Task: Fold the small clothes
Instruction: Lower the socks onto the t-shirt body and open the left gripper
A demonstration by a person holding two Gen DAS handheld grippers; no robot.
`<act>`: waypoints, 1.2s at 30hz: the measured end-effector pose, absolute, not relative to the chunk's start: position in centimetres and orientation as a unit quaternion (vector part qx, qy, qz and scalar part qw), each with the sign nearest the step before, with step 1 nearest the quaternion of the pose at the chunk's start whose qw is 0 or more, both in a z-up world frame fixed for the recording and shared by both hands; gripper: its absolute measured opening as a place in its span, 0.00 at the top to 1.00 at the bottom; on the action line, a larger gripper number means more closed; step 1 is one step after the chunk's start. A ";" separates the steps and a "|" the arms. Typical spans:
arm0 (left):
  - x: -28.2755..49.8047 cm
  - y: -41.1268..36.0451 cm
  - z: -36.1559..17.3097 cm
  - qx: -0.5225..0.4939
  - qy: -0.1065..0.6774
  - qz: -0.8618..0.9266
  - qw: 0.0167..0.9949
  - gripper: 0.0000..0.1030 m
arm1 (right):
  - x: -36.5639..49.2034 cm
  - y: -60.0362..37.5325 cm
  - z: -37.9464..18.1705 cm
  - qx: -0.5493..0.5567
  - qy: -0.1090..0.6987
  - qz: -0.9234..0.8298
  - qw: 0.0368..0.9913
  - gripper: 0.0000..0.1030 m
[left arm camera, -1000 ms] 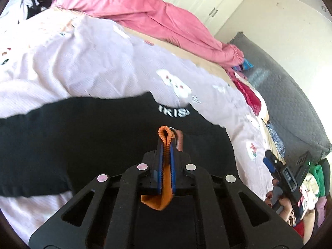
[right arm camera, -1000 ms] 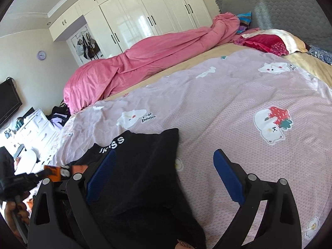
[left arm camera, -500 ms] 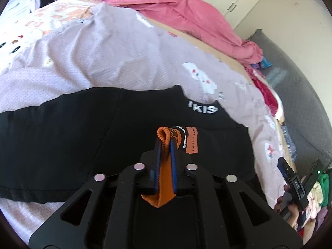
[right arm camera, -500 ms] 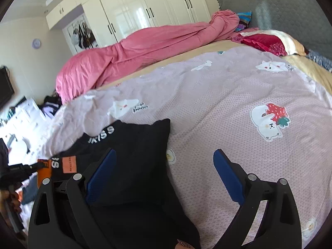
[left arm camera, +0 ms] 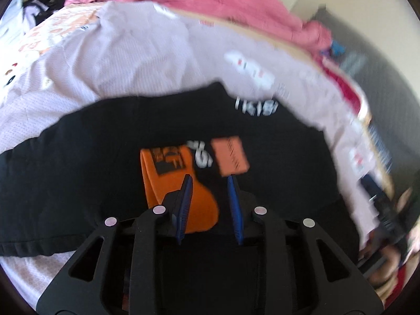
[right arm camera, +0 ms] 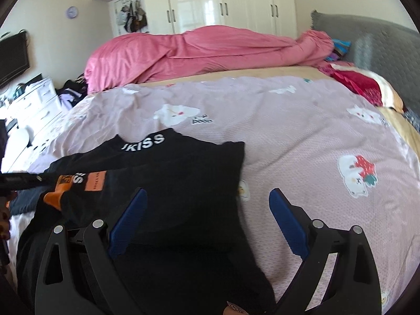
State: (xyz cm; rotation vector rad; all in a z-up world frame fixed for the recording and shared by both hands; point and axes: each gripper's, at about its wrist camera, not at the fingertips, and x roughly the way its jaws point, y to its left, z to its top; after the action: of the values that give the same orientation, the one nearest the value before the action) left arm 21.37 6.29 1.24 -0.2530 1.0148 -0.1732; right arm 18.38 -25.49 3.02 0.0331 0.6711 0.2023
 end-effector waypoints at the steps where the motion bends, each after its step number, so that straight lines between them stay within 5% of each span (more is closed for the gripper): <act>1: 21.4 6.2 0.6 -0.116 0.493 -0.079 0.859 0.81 | 18.4 -25.3 3.0 0.014 0.329 0.100 0.939 0.10; 17: 21.4 6.7 -1.5 -0.104 0.517 -0.070 0.847 0.78 | 21.0 -22.6 -2.7 -0.003 0.451 0.131 0.883 0.13; 25: 21.4 7.0 -1.2 -0.116 0.519 -0.074 0.844 0.77 | 20.6 -23.4 -2.6 0.020 0.450 0.143 0.882 0.15; 36: 20.4 6.2 0.8 -0.111 0.499 -0.082 0.855 0.53 | 19.9 -24.3 -0.7 0.048 0.434 0.149 0.887 0.13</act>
State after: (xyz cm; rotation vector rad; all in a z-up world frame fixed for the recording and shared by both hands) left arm 20.39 6.18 0.76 -0.2339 1.0494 -0.1715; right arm 19.93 -24.30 -0.66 0.1004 0.9020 0.3087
